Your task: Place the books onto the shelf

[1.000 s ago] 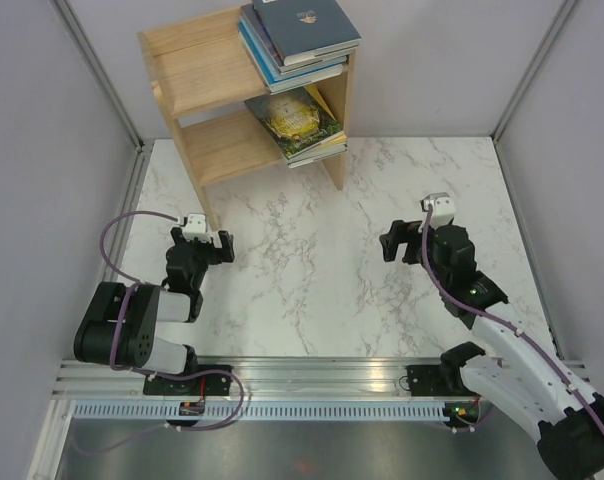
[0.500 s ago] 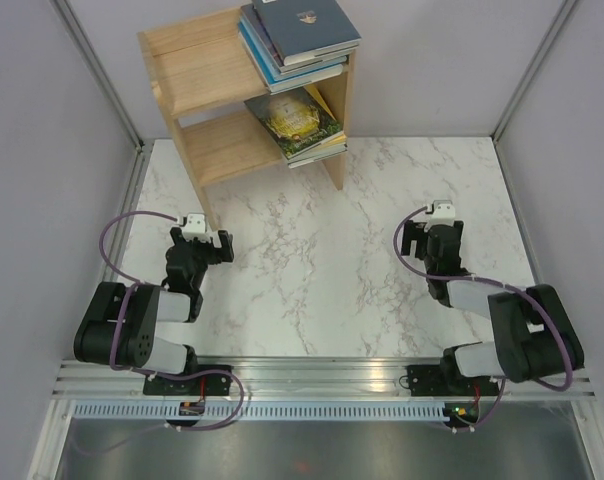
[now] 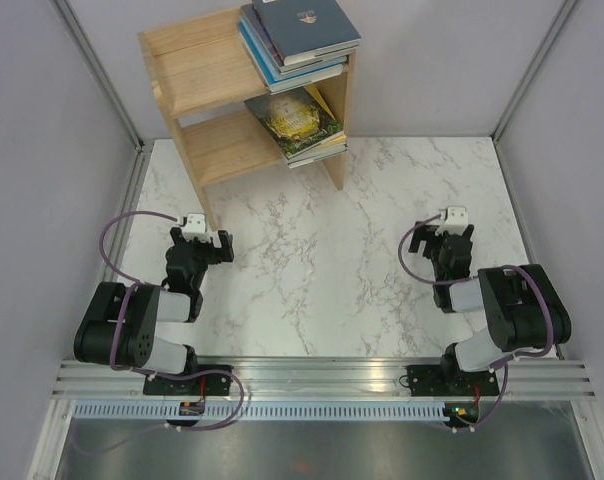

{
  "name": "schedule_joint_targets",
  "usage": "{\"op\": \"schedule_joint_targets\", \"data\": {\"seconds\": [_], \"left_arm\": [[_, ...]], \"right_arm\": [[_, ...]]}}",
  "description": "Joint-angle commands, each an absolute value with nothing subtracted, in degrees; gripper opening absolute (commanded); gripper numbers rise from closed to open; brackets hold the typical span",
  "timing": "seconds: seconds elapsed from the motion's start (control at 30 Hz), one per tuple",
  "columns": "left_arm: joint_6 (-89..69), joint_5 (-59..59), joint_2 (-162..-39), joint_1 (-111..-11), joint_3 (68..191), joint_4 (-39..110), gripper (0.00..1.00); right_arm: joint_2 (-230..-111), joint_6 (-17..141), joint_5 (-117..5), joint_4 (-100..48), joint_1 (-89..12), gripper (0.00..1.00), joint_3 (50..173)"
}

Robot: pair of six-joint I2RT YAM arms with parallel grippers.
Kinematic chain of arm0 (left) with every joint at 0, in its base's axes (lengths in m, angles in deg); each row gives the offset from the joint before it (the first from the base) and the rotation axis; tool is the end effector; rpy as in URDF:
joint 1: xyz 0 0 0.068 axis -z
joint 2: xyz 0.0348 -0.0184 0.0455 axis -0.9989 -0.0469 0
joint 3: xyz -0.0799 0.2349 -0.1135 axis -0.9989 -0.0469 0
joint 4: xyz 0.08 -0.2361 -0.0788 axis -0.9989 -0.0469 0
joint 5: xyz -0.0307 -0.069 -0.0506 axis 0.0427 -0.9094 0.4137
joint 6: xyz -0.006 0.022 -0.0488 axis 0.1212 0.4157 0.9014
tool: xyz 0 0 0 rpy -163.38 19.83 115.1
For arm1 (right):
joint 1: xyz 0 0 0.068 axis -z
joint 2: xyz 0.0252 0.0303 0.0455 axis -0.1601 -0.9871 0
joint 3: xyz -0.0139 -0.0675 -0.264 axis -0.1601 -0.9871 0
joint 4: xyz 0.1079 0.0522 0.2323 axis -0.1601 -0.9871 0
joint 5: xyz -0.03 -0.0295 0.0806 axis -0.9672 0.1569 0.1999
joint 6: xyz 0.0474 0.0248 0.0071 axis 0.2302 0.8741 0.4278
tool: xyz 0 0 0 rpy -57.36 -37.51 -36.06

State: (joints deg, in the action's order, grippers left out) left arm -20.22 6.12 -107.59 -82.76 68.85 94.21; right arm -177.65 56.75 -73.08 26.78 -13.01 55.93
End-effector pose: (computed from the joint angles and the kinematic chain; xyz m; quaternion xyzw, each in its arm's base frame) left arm 0.2285 -0.0193 0.1445 0.0346 0.7658 -0.0443 0.6407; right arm 0.2626 0.0119 0.1408 0.0316 0.7994 -0.0344 0.5990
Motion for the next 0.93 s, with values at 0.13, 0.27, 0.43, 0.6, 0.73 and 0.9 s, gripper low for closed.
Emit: {"op": "schedule_joint_targets", "data": {"seconds": [0.13,0.27,0.43,0.6,0.73,0.9], "left_arm": [[-23.3,7.8,-107.5,-83.0,69.9,98.9,1.0],[-23.3,7.8,-107.5,-83.0,69.9,98.9,1.0],[-23.3,7.8,-107.5,-83.0,69.9,98.9,1.0],[-23.3,7.9,-107.5,-83.0,69.9,98.9,1.0],[-23.3,7.8,-107.5,-83.0,69.9,98.9,1.0],[-23.3,7.8,-107.5,-83.0,69.9,98.9,1.0]], "right_arm": [[-178.1,57.7,-68.8,45.2,-12.2,0.98,50.0],[-177.2,56.9,-68.6,42.8,-12.3,0.98,50.0],[-176.8,55.7,-67.5,42.4,-13.3,0.98,49.8],[-176.9,55.7,-67.5,42.6,-13.3,0.98,49.9],[-177.4,55.7,-67.7,42.5,-13.3,0.98,50.2],[-177.2,56.4,-68.9,42.8,-12.8,0.98,49.8]]}}
